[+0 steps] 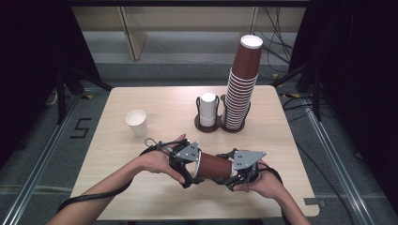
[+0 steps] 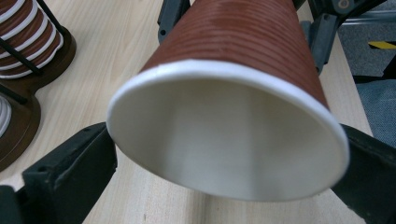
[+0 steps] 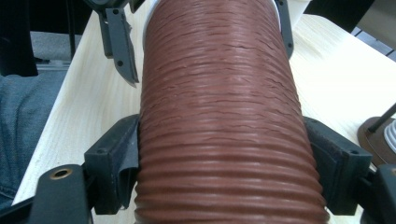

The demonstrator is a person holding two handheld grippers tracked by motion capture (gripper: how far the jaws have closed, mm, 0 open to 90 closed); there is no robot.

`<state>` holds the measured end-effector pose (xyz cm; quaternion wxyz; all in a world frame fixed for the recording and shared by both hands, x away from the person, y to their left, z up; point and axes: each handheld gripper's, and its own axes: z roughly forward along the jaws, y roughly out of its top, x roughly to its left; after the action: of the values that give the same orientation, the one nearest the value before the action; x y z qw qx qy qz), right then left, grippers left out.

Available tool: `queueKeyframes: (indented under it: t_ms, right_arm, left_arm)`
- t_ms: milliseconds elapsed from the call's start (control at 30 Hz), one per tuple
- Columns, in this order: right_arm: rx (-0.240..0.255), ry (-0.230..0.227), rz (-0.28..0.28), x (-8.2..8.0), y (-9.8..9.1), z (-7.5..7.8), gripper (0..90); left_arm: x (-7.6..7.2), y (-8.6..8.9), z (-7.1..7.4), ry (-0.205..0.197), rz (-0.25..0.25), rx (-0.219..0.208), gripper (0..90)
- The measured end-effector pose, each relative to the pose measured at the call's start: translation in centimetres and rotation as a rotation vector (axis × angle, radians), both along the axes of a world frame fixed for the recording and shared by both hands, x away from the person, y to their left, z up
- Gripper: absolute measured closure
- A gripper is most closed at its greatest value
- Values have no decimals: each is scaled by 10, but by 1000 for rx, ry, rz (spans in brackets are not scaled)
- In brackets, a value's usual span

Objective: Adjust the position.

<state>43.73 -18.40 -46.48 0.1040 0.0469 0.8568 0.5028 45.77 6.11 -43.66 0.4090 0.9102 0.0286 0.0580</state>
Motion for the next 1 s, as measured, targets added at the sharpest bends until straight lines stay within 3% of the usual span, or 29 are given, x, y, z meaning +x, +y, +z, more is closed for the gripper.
queueKeyframes:
  t_ms: [100,267,767,833,900,1000]
  right_arm:
    - [2,-26,10,1,1,1,219]
    - [5,-30,15,1,3,1,219]
    - [12,-15,25,1,5,-1,212]
    - [3,14,22,0,6,-1,212]
    - [8,-10,23,2,7,-2,212]
    - [0,16,15,0,8,-2,212]
  left_arm:
    - [0,-1,1,3,-6,-7,0]
    - [-1,-2,2,7,-20,-19,0]
    - [-3,-2,2,-31,-47,-21,80]
    - [-3,-2,2,-39,-48,-19,84]
    - [-4,-2,3,-51,-52,-9,87]
    - [-4,-2,3,-60,-59,-1,91]
